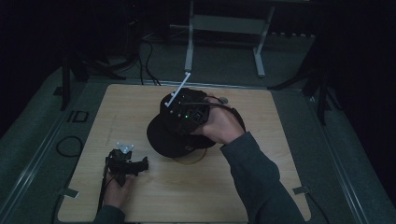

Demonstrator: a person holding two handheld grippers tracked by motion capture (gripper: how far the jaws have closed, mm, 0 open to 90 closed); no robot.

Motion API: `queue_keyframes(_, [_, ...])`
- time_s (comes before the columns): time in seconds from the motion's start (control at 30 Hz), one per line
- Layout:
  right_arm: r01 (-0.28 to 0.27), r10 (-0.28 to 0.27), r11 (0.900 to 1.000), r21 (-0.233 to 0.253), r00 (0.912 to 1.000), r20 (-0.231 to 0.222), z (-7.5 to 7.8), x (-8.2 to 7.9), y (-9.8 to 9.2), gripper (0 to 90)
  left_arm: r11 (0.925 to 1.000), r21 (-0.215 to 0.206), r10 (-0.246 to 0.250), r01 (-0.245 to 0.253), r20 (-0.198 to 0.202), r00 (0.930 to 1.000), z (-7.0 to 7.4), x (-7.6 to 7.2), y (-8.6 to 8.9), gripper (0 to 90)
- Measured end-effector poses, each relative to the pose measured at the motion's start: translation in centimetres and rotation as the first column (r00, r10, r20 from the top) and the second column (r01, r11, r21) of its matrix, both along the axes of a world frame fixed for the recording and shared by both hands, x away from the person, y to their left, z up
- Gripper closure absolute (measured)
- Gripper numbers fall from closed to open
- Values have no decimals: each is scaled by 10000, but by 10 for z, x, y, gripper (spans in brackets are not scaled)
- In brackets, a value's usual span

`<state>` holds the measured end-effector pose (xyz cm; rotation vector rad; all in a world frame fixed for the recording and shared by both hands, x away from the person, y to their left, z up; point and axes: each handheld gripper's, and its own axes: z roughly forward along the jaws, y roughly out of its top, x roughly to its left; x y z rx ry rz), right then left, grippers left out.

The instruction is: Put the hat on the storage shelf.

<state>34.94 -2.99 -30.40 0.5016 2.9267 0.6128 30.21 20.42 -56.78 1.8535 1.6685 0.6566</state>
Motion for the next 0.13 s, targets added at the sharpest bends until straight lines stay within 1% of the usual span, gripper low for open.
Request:
queue_keyframes(0.1, [26,-26,10000,4,10000,-26,-1,-1,-4,710,10000,-5,11,-11,7,10000,0,0,0,12])
queue_keyframes(0.13, [39,-39,10000,32,10000,-30,-3,-3,-10,698,10000,-1,9,-9,3,10000,0,0,0,12])
